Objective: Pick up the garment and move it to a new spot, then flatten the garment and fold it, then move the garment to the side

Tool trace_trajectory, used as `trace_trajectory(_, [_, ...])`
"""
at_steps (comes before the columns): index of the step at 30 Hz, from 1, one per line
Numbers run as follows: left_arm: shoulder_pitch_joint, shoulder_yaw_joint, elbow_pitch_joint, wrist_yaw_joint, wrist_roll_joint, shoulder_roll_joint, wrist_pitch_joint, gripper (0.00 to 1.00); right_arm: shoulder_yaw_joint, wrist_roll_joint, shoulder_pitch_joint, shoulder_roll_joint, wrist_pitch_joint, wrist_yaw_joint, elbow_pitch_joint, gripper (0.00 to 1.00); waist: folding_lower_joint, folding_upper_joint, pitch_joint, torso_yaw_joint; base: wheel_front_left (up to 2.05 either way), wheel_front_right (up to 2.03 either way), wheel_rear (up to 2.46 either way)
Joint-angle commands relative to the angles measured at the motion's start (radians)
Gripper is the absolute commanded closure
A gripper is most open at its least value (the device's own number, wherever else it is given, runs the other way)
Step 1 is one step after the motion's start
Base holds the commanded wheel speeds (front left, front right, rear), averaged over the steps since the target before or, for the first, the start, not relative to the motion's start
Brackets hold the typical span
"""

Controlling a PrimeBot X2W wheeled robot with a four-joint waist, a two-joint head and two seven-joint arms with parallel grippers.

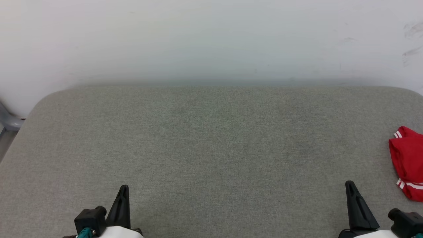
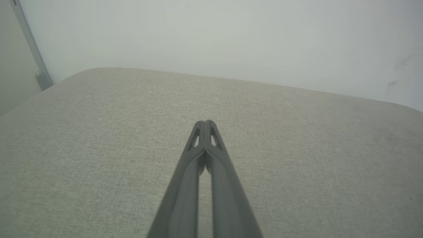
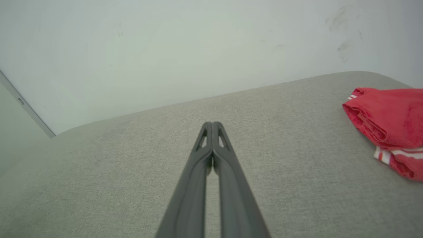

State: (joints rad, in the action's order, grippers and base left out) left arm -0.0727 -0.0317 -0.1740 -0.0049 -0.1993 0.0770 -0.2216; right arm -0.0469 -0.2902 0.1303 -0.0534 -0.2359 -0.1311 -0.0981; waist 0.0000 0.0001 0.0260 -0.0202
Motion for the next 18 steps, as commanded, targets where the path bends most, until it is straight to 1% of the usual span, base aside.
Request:
trace_trajectory(1, [0.031,0.008,0.011,-0.005,-0.056,-0.002,0.01,1.0,0.001,-0.057,-0.028,-0.007,0.009,0.0,0.009,1.0,0.0,-0.0001,-0.001,0.0,0.0,0.0,0.0])
trace_trajectory(18, [0.064,0.036,-0.003,-0.033,-0.365,-0.007,0.081,1.0,0.001,-0.358,-0.078,-0.017,0.075,0.0,-0.026,1.0,0.0,-0.0001,-0.005,0.003,0.0,0.0,0.0])
